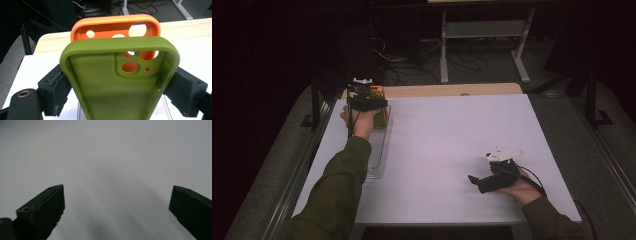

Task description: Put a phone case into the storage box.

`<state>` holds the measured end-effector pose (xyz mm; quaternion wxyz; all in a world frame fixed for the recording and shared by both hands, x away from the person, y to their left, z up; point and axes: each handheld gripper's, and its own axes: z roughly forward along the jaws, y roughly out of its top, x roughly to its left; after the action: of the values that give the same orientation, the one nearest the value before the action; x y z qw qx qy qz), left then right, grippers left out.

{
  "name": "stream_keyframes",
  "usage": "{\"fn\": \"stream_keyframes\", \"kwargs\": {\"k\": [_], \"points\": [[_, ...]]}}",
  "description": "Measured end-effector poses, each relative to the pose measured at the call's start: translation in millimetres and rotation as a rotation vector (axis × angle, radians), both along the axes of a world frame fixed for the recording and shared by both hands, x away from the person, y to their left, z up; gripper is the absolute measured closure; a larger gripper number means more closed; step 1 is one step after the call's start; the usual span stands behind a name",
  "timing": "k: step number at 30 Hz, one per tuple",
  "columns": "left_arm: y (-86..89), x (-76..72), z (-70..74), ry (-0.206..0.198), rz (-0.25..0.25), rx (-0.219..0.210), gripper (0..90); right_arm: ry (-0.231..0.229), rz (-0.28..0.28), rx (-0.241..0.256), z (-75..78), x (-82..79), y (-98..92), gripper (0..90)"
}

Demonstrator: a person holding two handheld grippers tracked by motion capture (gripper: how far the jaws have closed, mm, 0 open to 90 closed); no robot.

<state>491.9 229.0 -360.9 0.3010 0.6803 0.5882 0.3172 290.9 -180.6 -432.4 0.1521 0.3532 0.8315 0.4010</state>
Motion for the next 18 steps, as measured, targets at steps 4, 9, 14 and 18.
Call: {"fn": "stream_keyframes", "kwargs": {"k": [4, 9, 14, 18], "points": [[-1.5, 1.7, -2.6, -0.005, 0.007, -0.002, 14.4, 0.003, -0.002, 0.001, 0.0, -0.1, -0.1, 0.0], [-3.0, 3.3, -4.6, -0.005, -0.002, 0.006, 13.3, 0.003, -0.004, 0.004, 0.1, -0.2, -0.4, 0.0], [-2.2, 4.8, -6.5, -0.001, -0.010, 0.010, 6.0, 0.002, -0.001, 0.001, 0.1, -0.2, -0.5, 0.0], [0.2, 3.8, -4.9, -0.002, -0.029, -0.009, 0.0, 0.001, 0.000, 0.000, 0.1, -0.2, -0.6, 0.0]]}}
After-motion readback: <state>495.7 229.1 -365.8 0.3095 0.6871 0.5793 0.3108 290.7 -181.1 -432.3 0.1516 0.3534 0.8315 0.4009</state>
